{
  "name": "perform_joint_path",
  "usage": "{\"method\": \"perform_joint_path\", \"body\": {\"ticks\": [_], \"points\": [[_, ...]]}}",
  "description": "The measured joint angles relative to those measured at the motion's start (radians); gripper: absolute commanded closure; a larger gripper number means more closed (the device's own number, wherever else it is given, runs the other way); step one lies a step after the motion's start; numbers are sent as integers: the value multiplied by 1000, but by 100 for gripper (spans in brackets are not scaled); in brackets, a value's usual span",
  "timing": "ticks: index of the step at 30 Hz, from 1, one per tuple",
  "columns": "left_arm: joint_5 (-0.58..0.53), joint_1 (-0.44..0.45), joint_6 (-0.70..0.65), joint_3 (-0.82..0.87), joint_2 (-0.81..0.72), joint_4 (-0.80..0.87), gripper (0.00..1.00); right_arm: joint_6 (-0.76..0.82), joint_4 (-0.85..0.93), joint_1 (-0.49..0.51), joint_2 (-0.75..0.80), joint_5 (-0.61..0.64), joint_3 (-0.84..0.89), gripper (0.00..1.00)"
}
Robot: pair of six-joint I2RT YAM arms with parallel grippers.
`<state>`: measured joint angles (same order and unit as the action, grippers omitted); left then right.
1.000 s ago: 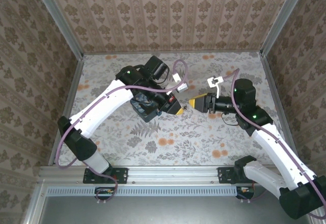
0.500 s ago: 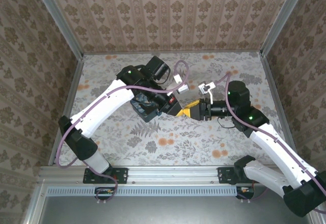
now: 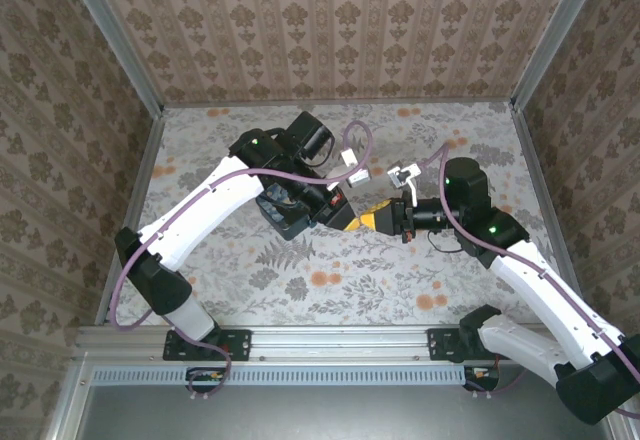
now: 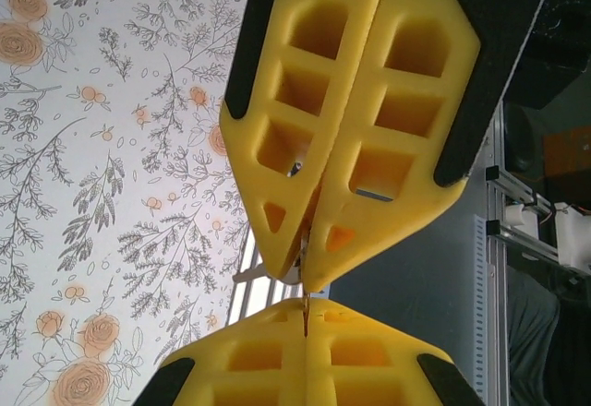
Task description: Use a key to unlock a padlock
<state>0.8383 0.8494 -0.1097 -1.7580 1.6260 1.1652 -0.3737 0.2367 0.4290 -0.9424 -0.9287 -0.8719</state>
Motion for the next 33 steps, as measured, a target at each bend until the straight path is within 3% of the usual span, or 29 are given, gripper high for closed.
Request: {"method": "perform_joint_path", "body": {"ticks": [4,7,11,14,16,22,29,33], "points": [[0,-2,-4,0,0,2,100,5,0,1,1,1,-1,100],[-6,-13,-2,3,-9,-11,68,4,-4,2,9,21,-1,100],[-25,-84,40,90,-107,-90,62,-4,-29,2,59,69,16,100],[-39,-145,93,186,-224,-185,51,-22,-62,2,80,103,26,100],[-51,-165,146,256,-300,-275,42,-42,-100,2,88,128,40,100],[-156,-178,352,512,-463,-639,31,-158,-276,2,90,234,116,100],[-326,-176,655,811,-481,-1160,29,-348,-575,4,39,380,211,100],[-381,-148,771,866,-435,-1377,29,-401,-657,21,23,431,217,100]]}}
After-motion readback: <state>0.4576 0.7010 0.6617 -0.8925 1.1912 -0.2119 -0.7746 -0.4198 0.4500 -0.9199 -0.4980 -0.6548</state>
